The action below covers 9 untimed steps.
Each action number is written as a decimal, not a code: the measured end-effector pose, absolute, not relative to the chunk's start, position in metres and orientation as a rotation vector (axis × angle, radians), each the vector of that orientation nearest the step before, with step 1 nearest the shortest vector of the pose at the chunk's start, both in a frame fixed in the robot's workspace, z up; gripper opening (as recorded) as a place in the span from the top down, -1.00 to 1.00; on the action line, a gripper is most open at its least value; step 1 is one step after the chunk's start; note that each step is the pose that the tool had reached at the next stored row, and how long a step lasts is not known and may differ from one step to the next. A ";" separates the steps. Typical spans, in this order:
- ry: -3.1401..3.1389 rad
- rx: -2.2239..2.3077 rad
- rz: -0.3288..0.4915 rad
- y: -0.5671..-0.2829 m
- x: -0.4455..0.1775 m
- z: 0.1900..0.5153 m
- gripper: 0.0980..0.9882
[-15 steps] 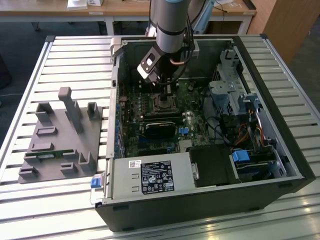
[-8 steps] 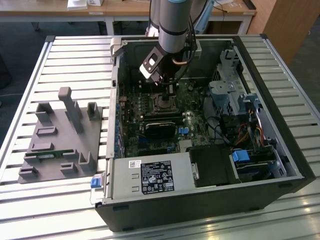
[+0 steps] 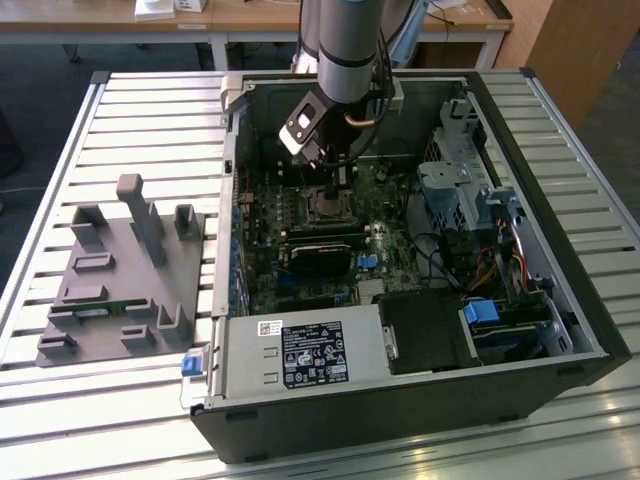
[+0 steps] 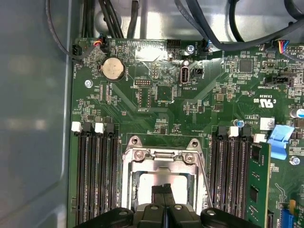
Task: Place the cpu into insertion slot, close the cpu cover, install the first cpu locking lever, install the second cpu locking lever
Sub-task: 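Install the first cpu locking lever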
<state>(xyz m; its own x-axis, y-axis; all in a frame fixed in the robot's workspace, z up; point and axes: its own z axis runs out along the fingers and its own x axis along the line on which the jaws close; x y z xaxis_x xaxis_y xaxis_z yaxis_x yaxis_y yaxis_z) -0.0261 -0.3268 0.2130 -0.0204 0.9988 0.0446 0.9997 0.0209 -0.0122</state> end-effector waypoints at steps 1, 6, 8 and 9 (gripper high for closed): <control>-2.215 -2.170 -0.035 -0.327 -0.026 0.214 0.98; -2.215 -2.170 -0.035 -0.327 -0.026 0.218 0.98; -2.215 -2.170 -0.035 -0.327 -0.026 0.219 0.98; -2.215 -2.170 -0.035 -0.327 -0.026 0.219 0.98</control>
<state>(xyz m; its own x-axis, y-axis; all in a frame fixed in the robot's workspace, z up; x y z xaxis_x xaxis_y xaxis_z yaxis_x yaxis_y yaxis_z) -0.0261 -0.3268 0.2189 -0.0204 0.9988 0.0447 0.9997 0.0209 -0.0121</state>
